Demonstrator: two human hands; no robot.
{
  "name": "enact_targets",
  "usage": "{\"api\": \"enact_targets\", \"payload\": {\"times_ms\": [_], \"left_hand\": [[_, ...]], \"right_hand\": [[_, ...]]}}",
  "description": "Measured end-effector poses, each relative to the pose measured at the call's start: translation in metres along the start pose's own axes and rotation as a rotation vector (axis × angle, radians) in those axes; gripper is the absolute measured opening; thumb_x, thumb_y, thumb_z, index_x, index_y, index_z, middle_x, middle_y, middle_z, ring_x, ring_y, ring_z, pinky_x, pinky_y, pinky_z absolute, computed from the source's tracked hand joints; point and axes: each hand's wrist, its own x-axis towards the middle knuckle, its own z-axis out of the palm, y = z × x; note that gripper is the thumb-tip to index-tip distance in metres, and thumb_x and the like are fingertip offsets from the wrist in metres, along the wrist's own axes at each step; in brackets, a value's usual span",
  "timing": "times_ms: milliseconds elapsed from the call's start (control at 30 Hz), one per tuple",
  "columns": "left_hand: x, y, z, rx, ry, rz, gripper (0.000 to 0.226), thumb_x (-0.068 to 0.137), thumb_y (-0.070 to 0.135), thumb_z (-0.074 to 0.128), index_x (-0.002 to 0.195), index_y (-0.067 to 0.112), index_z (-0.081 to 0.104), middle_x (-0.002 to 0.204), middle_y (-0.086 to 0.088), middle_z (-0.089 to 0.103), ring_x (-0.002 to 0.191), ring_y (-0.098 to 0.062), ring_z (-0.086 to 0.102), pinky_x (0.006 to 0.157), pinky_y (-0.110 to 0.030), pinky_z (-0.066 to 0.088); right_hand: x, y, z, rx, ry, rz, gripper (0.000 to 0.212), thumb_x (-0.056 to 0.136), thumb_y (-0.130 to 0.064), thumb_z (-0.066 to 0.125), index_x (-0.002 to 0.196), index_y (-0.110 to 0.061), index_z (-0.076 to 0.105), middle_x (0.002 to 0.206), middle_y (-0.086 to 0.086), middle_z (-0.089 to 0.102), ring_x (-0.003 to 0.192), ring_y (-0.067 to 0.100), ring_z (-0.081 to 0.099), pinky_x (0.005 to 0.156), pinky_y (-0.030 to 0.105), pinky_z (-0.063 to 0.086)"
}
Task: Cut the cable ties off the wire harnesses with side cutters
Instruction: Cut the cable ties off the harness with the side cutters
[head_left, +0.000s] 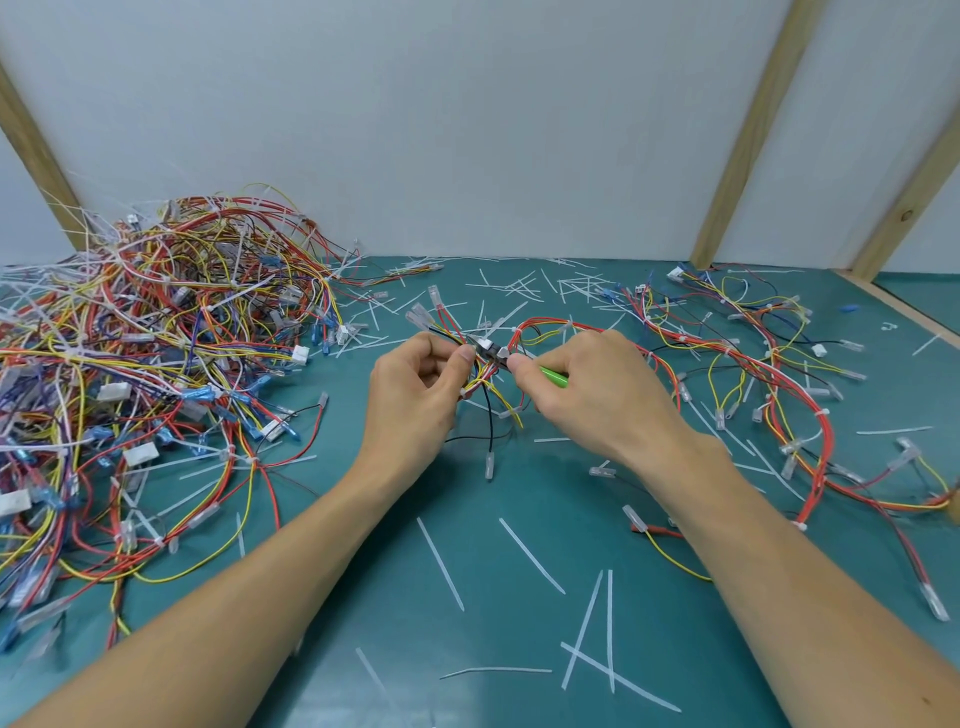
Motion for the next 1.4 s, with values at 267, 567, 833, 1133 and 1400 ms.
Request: {"api": "enact_targets", "payload": {"times_ms": [267, 567, 833, 1133, 1400], "left_hand": [[0.000, 0.001, 0.000, -0.009, -0.003, 0.010, 0.022, 0.097, 0.021, 0.066, 0.076, 0.021, 0.063, 0.055, 0.012, 0.058, 0.045, -0.009, 0.045, 0.048, -0.027, 0.037], [0.001, 0.000, 0.000, 0.014, 0.001, 0.027, 0.019, 0.097, 0.023, 0.067, 0.079, 0.019, 0.065, 0.063, 0.009, 0.063, 0.045, 0.001, 0.045, 0.047, -0.011, 0.033], [0.004, -0.001, -0.001, -0.027, 0.012, 0.030, 0.016, 0.097, 0.022, 0.067, 0.082, 0.017, 0.068, 0.065, 0.009, 0.064, 0.052, 0.001, 0.053, 0.052, -0.010, 0.040], [0.002, 0.007, -0.002, -0.103, -0.006, 0.028, 0.025, 0.094, 0.030, 0.069, 0.074, 0.016, 0.068, 0.051, 0.011, 0.051, 0.047, -0.008, 0.045, 0.048, -0.012, 0.035], [0.000, 0.011, -0.005, -0.019, -0.018, 0.057, 0.028, 0.092, 0.022, 0.072, 0.068, 0.009, 0.065, 0.049, 0.009, 0.043, 0.049, -0.006, 0.034, 0.048, -0.017, 0.029]], "right_hand": [[0.000, -0.001, 0.001, 0.006, 0.017, 0.010, 0.064, 0.100, -0.049, 0.053, 0.052, -0.011, 0.035, 0.049, 0.007, 0.023, 0.050, 0.024, 0.025, 0.055, 0.042, 0.037], [0.000, 0.000, 0.000, -0.006, 0.047, 0.007, 0.063, 0.099, -0.050, 0.052, 0.054, -0.006, 0.045, 0.051, 0.014, 0.032, 0.050, 0.024, 0.028, 0.051, 0.036, 0.032], [0.002, 0.002, 0.003, 0.142, 0.135, 0.158, 0.059, 0.100, -0.054, 0.045, 0.069, -0.009, 0.068, 0.061, 0.011, 0.065, 0.064, 0.028, 0.064, 0.070, 0.041, 0.053], [0.011, 0.011, 0.000, 0.851, 0.150, 0.517, 0.018, 0.097, -0.030, 0.065, 0.087, -0.014, 0.068, 0.086, 0.004, 0.078, 0.060, 0.011, 0.062, 0.059, 0.037, 0.057], [0.009, 0.011, 0.004, 0.799, 0.143, 0.264, 0.029, 0.089, 0.009, 0.062, 0.090, -0.020, 0.057, 0.094, -0.012, 0.079, 0.063, 0.009, 0.064, 0.063, 0.038, 0.060]]}}
